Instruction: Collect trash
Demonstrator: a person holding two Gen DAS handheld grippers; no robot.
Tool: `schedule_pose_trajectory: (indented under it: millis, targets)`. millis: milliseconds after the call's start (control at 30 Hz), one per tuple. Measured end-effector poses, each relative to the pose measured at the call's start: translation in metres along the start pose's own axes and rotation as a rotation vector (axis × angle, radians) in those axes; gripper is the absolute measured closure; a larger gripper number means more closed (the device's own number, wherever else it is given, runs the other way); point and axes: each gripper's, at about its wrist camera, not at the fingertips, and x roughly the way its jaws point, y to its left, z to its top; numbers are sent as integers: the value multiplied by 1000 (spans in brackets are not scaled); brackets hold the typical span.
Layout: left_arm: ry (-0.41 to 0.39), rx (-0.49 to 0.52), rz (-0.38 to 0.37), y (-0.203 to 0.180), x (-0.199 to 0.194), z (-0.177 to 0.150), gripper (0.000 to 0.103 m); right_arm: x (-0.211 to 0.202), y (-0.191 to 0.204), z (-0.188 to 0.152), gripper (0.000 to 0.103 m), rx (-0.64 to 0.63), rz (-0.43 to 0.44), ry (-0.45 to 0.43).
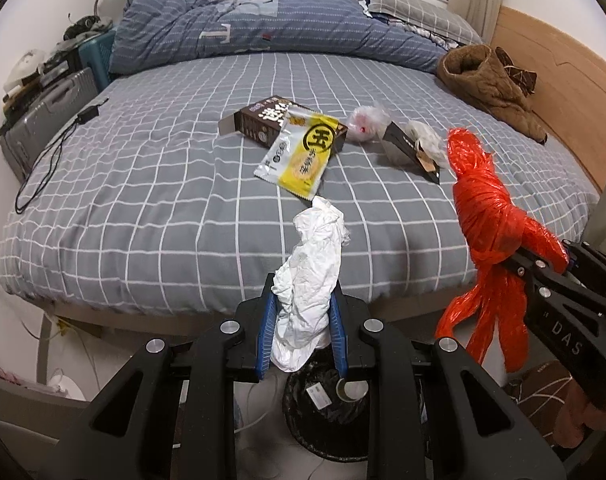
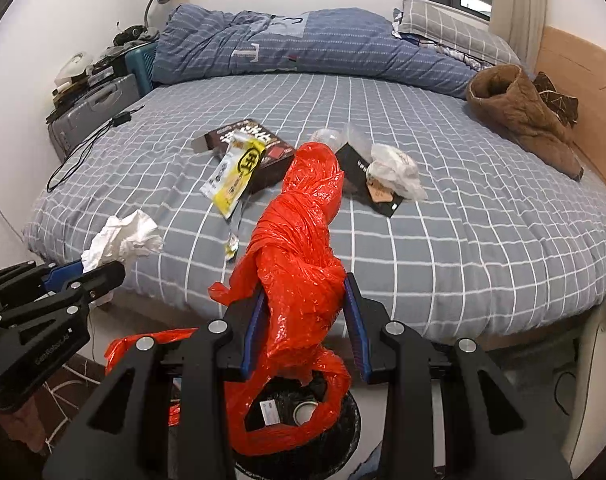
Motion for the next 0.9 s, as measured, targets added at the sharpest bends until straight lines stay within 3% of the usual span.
schedule_pose_trajectory:
  millis: [533,900]
  targets:
    - [40,-13,-16,-7,-4,-62,80,-19,12,-56,68,1,23,23]
    - [102,-37,-45,-16,25,-106,80,8,15,-108,68,-18,14,109]
